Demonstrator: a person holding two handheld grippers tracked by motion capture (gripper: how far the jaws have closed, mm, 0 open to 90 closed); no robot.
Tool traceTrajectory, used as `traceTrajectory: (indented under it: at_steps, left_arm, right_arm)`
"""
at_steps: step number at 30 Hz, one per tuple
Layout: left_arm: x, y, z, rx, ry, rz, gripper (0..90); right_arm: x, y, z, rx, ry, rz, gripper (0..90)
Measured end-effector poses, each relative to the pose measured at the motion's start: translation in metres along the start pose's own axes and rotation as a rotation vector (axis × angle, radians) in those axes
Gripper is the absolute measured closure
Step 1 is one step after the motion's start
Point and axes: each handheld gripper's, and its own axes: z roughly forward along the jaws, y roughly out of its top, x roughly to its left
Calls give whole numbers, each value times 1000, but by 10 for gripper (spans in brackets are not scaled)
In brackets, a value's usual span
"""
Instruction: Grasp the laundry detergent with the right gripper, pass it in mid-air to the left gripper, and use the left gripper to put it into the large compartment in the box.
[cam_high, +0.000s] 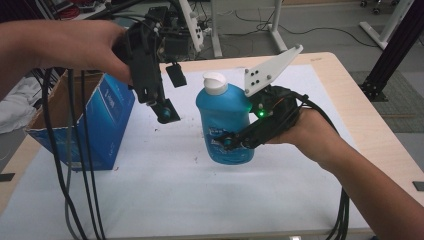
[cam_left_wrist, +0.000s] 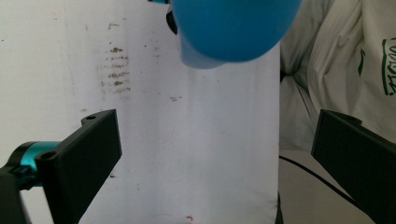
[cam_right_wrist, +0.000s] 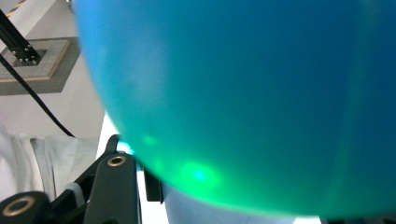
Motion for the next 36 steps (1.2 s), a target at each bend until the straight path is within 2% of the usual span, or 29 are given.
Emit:
traceTrajectory:
  at_steps: [8,22,36]
  left_arm:
    - [-7,5,0,5,3,6,16]
    - [-5,8,2,15,8,0,16]
    - [-2,13,7,17,14,10,17]
  right_arm:
    - [0,11,8,11,31,-13,454]
    - [-4,23,28,33,68,-29,454]
    - [-4,29,38,49,96,-31,454]
